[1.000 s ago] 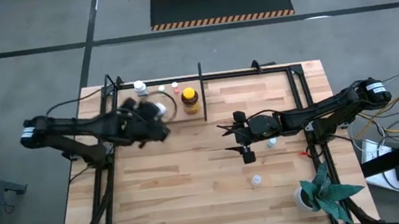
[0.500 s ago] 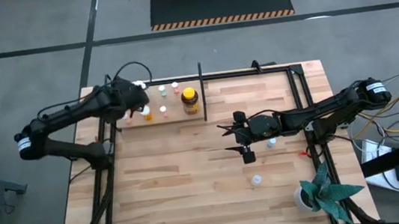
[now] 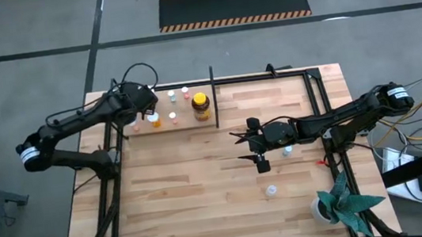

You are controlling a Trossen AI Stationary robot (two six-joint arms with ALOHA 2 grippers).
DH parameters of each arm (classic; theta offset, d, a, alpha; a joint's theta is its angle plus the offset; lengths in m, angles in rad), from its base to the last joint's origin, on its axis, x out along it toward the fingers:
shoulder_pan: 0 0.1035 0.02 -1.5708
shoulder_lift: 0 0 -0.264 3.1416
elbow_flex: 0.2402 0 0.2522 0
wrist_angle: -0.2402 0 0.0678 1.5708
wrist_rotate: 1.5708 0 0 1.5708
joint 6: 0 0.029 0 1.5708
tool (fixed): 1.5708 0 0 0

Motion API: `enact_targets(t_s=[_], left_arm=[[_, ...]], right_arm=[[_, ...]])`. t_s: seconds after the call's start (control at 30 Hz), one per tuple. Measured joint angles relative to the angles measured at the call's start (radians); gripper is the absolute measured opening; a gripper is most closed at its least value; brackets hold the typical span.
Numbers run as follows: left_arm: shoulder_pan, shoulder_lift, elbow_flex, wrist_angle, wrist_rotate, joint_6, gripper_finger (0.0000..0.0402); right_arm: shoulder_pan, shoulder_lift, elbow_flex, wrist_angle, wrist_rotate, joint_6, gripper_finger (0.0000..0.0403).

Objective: Pick and place medicine bottles onto shelf by color
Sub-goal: Put the white pill bottle on the shelf

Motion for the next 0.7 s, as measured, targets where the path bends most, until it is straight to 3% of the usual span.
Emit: enact_targets(t_s=[0.7], left_arm=[[0.031, 0.0, -0.144, 0.151, 0.053, -0.075, 0.0166]], right_arm=[[0.0, 0.0, 0.0, 0.0, -0.002, 0.0, 0.0231]])
